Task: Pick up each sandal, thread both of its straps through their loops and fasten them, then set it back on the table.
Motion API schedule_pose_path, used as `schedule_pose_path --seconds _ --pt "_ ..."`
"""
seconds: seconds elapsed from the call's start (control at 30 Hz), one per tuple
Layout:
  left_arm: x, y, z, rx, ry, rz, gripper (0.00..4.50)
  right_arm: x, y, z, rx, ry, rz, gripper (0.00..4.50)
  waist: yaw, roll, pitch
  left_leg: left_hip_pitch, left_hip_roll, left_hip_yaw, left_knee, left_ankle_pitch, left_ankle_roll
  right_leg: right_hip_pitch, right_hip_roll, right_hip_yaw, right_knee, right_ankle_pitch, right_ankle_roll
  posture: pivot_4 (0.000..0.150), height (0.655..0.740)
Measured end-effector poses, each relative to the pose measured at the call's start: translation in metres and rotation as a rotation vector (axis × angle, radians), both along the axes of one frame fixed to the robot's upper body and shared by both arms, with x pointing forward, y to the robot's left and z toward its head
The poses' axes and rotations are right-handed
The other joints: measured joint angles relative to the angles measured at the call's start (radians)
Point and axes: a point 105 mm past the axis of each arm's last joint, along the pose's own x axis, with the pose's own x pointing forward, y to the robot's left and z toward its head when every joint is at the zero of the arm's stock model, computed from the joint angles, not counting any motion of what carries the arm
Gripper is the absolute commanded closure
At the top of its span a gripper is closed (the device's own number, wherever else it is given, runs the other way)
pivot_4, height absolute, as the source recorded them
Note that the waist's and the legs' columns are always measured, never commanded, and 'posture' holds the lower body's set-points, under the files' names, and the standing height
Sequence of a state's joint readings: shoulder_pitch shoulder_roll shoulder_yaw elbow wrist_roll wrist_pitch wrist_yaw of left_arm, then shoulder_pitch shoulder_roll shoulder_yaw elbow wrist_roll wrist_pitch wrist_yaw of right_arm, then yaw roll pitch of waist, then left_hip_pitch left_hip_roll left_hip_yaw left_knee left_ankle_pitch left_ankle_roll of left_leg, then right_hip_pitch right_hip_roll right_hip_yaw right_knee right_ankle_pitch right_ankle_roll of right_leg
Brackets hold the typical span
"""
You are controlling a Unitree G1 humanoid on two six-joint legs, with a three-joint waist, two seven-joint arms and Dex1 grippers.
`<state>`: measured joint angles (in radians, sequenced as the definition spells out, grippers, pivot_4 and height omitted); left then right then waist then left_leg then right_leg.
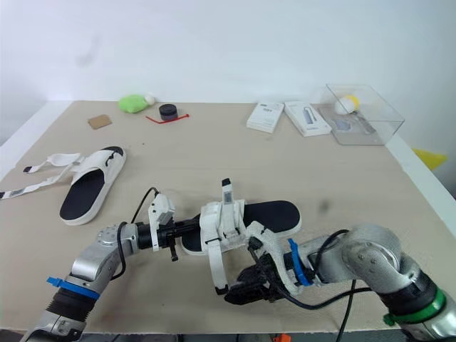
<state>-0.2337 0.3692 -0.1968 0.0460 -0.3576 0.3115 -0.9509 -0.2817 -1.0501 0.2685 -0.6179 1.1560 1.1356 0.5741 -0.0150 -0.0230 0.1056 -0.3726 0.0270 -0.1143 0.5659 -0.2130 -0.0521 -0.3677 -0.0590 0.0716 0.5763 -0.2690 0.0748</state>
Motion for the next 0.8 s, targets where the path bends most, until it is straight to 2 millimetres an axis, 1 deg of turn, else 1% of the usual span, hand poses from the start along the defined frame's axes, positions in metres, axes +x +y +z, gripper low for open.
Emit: schedule_pose_path --seconds 0.03,0.1,0.13,0.17,0.23,0.3,0.43,0.5,0.53,0.6,0.67,0.8 --pt "0.0 0.001 0.0 0.0 0.002 0.001 4.5 0.001 -0.005 0.001 -0.007 -0.067 0.028 0.03 -0.001 0.0 0.0 0.001 0.0 0.0 0.0 0.0 -0.001 0.0 0.0 0.0 0.0 0.0 0.0 0.15 0.74" --pt "-0.001 0.001 -0.001 0.002 0.002 0.0 4.5 0.003 -0.014 0.003 -0.026 -0.283 0.158 0.03 -0.003 -0.001 -0.001 0.003 0.0 0.001 0.001 -0.003 -0.005 0.002 -0.001 0.0 0.0 -0.001 0.002 0.15 0.74" --pt "0.0 0.002 -0.001 0.004 0.003 0.002 4.5 0.005 -0.014 0.006 -0.008 -0.434 0.252 0.03 -0.004 -0.003 -0.002 0.004 0.001 0.002 0.001 -0.004 -0.007 0.002 -0.001 -0.001 0.0 -0.001 0.002 0.15 0.74" --pt "0.0 0.003 -0.001 0.006 0.005 0.006 4.5 0.006 -0.011 0.01 0.034 -0.564 0.336 0.03 -0.004 -0.004 -0.002 0.005 0.001 0.002 0.002 -0.005 -0.008 0.002 -0.001 -0.002 0.0 -0.001 0.002 0.15 0.74" --pt "0.001 0.004 -0.001 0.007 0.004 0.012 4.5 0.002 -0.005 0.018 0.14 -0.883 0.558 0.03 -0.006 -0.004 -0.001 0.006 0.001 0.003 0.003 -0.006 -0.009 0.002 -0.002 -0.002 -0.001 -0.001 0.002 0.15 0.74" --pt "0.002 0.004 -0.001 0.007 0.003 0.015 4.5 -0.001 -0.004 0.018 0.164 -1.121 0.735 0.03 -0.007 -0.002 0.001 0.006 0.001 0.005 0.004 -0.006 -0.01 0.003 -0.004 -0.001 -0.002 -0.001 0.002 0.15 0.74" --pt "0.003 0.005 -0.001 0.007 0.002 0.019 4.5 0.003 -0.001 0.01 0.152 -1.463 0.996 0.03 -0.007 -0.002 0.003 0.007 0.001 0.006 0.005 -0.004 -0.01 0.003 -0.004 -0.001 -0.002 -0.001 0.002 0.15 0.74" --pt "0.003 0.005 -0.001 0.006 0.003 0.021 4.5 0.006 0.008 0.002 0.143 -1.601 1.12 0.03 -0.006 -0.002 0.003 0.009 0.001 0.006 0.005 -0.001 -0.007 0.004 -0.004 0.0 0.0 -0.001 0.002 0.15 0.74" --pt "0.003 0.004 -0.001 0.006 0.003 0.018 4.5 0.007 0.009 -0.001 0.135 -1.622 1.144 0.03 -0.006 -0.002 0.003 0.01 0.001 0.006 0.005 -0.001 -0.007 0.004 -0.003 0.0 0.001 -0.001 0.002 0.15 0.74" --pt "0.002 0.004 -0.002 0.007 0.006 0.019 4.5 0.017 0.014 -0.011 0.095 -1.672 1.192 0.03 -0.006 -0.002 0.003 0.014 0.001 0.006 0.003 -0.001 -0.007 0.007 -0.003 0.001 0.001 -0.001 0.001 0.15 0.74" --pt "0.001 0.003 -0.001 0.006 0.005 0.012 4.5 0.019 0.015 -0.016 0.082 -1.689 1.211 0.03 -0.005 -0.002 0.002 0.016 0.0 0.005 0.002 -0.001 -0.008 0.011 -0.002 0.002 0.001 0.0 0.0 0.15 0.74" --pt "0.0 0.003 -0.001 0.005 0.005 0.005 4.5 0.024 0.02 -0.016 0.077 -1.737 1.216 0.03 -0.005 -0.002 0.002 0.02 -0.001 0.004 0.001 -0.003 -0.01 0.016 -0.002 0.003 0.001 0.0 0.0 0.15 0.74"
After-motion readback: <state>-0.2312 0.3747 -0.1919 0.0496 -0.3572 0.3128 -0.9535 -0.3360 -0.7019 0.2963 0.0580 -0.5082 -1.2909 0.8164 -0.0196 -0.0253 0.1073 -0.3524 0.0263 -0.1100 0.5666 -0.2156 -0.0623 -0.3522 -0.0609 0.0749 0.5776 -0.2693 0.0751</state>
